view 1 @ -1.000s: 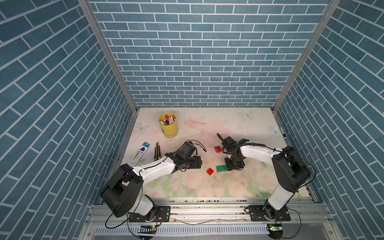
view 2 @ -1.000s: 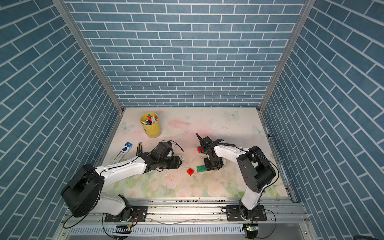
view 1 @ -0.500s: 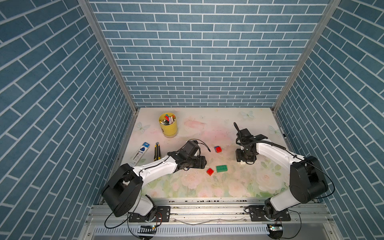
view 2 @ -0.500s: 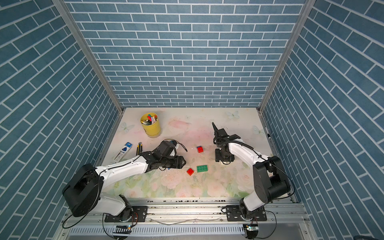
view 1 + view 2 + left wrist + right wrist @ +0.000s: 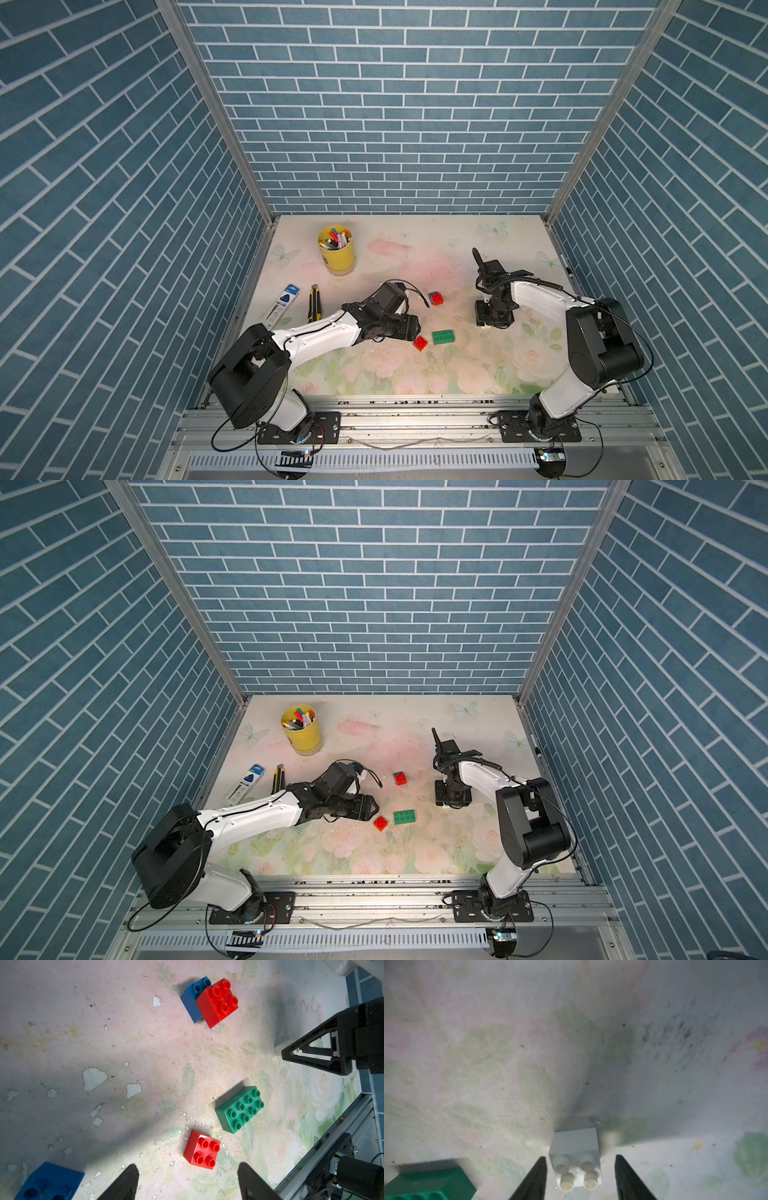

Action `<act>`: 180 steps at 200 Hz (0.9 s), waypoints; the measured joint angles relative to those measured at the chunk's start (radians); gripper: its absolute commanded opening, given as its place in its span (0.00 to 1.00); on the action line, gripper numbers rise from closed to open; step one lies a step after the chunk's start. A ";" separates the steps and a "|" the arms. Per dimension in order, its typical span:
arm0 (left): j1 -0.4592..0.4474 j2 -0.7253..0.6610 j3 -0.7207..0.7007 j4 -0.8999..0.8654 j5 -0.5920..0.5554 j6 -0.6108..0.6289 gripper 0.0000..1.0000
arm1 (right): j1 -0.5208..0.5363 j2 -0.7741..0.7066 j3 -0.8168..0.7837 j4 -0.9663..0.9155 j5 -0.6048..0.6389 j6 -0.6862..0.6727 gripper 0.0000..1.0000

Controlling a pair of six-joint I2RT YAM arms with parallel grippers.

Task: Assemble the letter y with lego
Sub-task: Pick up the lego brick from the center of the board.

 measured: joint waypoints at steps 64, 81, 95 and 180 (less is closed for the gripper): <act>0.000 0.021 0.000 0.000 -0.003 0.000 0.78 | -0.003 0.004 -0.001 0.011 -0.008 -0.017 0.28; 0.000 0.021 0.000 0.000 -0.003 0.000 0.78 | 0.002 -0.003 -0.001 0.003 -0.008 -0.016 0.27; 0.000 0.021 0.000 0.001 -0.003 -0.001 0.78 | 0.013 -0.020 -0.002 -0.009 -0.007 -0.015 0.27; 0.000 0.005 -0.030 0.019 0.036 -0.006 0.78 | 0.220 -0.087 0.024 -0.061 -0.044 0.045 0.26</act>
